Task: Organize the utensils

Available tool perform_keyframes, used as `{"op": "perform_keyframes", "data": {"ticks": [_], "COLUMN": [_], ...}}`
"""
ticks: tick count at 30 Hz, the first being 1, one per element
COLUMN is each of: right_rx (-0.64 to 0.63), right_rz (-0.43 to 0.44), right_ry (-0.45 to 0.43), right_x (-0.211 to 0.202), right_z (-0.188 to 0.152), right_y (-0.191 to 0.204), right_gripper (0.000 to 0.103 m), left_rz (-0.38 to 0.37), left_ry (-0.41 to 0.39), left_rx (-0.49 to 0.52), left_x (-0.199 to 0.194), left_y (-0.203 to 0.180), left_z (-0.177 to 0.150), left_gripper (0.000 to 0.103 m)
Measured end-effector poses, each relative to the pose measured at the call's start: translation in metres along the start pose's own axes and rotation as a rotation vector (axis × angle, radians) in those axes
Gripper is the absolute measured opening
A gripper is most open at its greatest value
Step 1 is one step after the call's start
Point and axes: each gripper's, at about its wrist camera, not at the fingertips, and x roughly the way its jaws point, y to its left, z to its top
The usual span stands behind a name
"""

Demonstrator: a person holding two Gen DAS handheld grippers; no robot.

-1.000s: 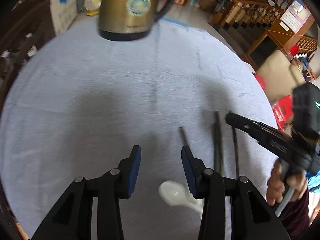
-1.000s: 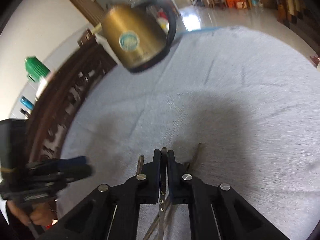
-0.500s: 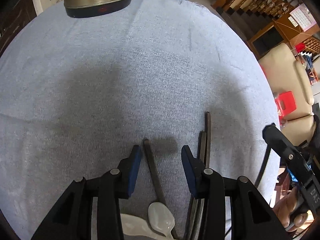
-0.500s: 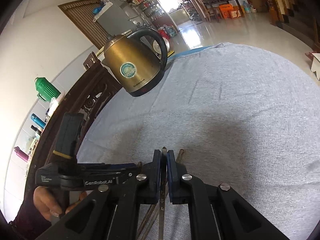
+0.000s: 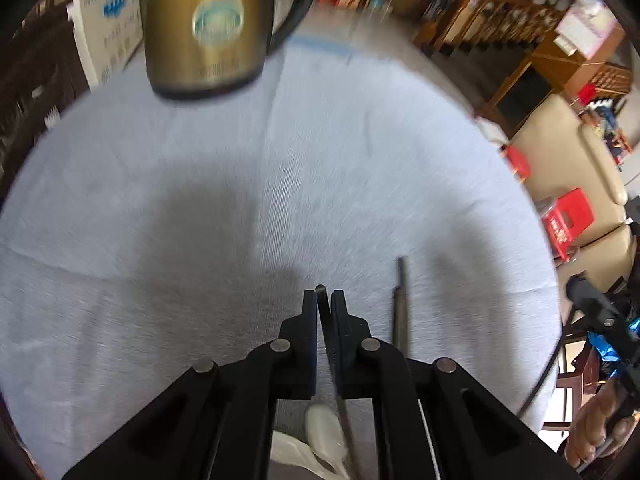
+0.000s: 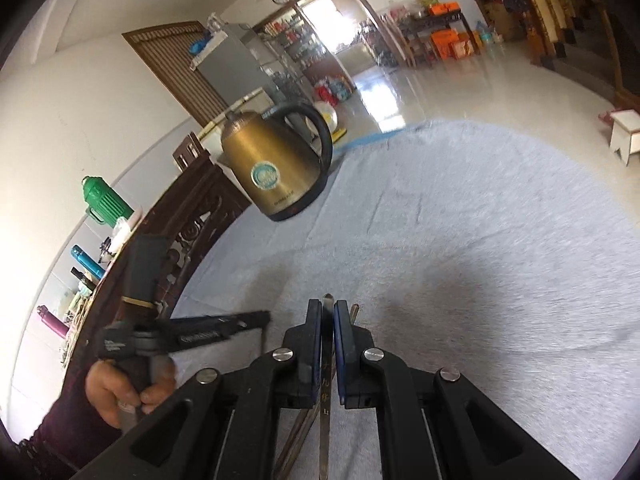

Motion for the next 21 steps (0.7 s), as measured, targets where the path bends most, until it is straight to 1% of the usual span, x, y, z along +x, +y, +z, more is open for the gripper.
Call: {"op": "perform_keyframes", "data": {"ticks": [5,7,12,15,18,21], "right_rx": [-0.022,-0.038,-0.094,-0.121,-0.136,-0.147], "right_rz": [-0.02,-0.027,-0.058,-0.084,-0.11,-0.129], "right_ry": [-0.084,-0.11,-0.201,-0.268,-0.34,-0.424], "right_x": [-0.042,-0.055,-0.099,-0.126,-0.152,-0.183], "right_z": [-0.006,-0.009,-0.018,-0.022,-0.028,-0.033], "right_y": [0.015,0.023,0.047,0.062,0.076,0.091], "right_gripper": [0.007,0.007,0.007,0.007,0.007,0.006], "left_rz": [-0.002,-0.003,-0.003,0.007,0.018,0.025], "left_ry": [-0.123,-0.174,-0.292,-0.372,-0.431,-0.492], "left_rx": [0.057,0.086,0.138,0.167,0.179,0.19], "left_x": [-0.066,-0.086,-0.148,-0.186,-0.212,-0.244], "left_y": [-0.011,-0.026,-0.047,-0.055,-0.065,-0.072], "left_z": [-0.005,-0.008,-0.025,-0.039,-0.048,-0.064], "left_gripper": [0.005,0.005,0.005,0.005,0.005,0.005]}}
